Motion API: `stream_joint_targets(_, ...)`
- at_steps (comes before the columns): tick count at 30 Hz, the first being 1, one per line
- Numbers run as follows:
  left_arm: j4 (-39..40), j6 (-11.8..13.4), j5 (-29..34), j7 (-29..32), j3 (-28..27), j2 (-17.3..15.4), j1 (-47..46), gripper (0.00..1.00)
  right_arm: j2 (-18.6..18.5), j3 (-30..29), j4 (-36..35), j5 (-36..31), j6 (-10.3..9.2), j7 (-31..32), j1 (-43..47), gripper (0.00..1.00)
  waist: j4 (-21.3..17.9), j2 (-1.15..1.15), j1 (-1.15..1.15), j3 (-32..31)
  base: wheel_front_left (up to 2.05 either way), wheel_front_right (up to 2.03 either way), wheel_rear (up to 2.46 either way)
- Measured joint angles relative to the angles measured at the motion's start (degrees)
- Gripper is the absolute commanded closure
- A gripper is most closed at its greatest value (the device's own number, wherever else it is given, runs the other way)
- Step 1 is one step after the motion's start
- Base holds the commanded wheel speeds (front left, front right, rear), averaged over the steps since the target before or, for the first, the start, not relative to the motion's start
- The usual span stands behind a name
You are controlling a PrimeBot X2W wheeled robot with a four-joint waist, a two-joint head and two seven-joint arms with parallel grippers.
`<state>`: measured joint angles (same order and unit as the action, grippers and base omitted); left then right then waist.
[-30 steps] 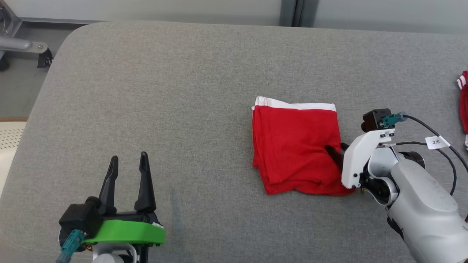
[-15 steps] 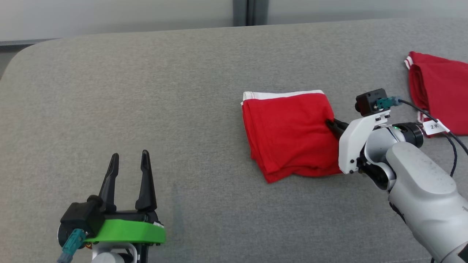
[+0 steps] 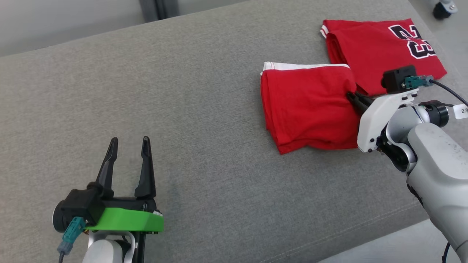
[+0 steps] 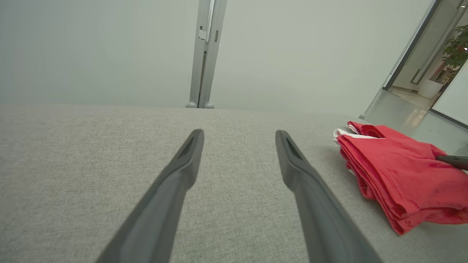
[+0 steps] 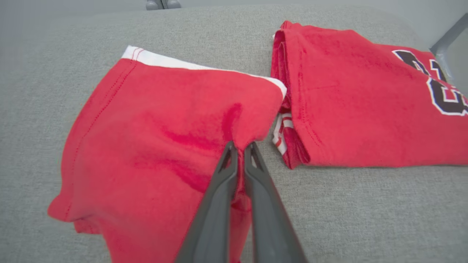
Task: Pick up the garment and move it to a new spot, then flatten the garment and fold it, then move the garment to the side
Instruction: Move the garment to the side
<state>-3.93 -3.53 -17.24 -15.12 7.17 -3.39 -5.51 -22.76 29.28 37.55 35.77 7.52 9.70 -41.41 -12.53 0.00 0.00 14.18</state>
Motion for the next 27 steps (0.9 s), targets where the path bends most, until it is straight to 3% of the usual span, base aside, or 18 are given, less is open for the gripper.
stream_joint_targets(7, -0.6, -0.4, 0.4, 0.0, 0.4, -0.9, -1.2, 0.0, 2.2, -0.6, 2.0, -0.7, 0.0, -2.4, -1.4, 1.0, -3.9, 0.0, 0.0, 3.4, 0.0, 0.0, 0.0)
stream_joint_targets(14, -0.7, -0.3, 0.4, 0.0, 0.3, -0.9, -1.7, 0.0, 1.8, 0.5, 3.3, -2.7, 0.0, -3.2, -6.1, 1.0, -2.8, 0.0, 0.0, 4.7, 0.0, 0.0, 0.0)
stream_joint_targets(20, -0.4, -0.1, 0.2, 0.0, 0.2, -0.7, -1.7, 0.0, -2.9, 2.1, 3.0, -6.4, 0.01, -1.4, -11.9, 1.0, 0.3, 0.0, 0.0, 4.3, 0.0, 0.0, 0.0)
stream_joint_targets(27, 0.0, -0.1, 0.3, 0.0, 0.5, -0.5, -1.8, 0.0, -10.2, -0.3, 6.9, -9.7, 0.01, 1.8, -16.5, 1.0, 4.0, 0.0, 0.0, 4.7, 0.0, 0.0, 0.0)
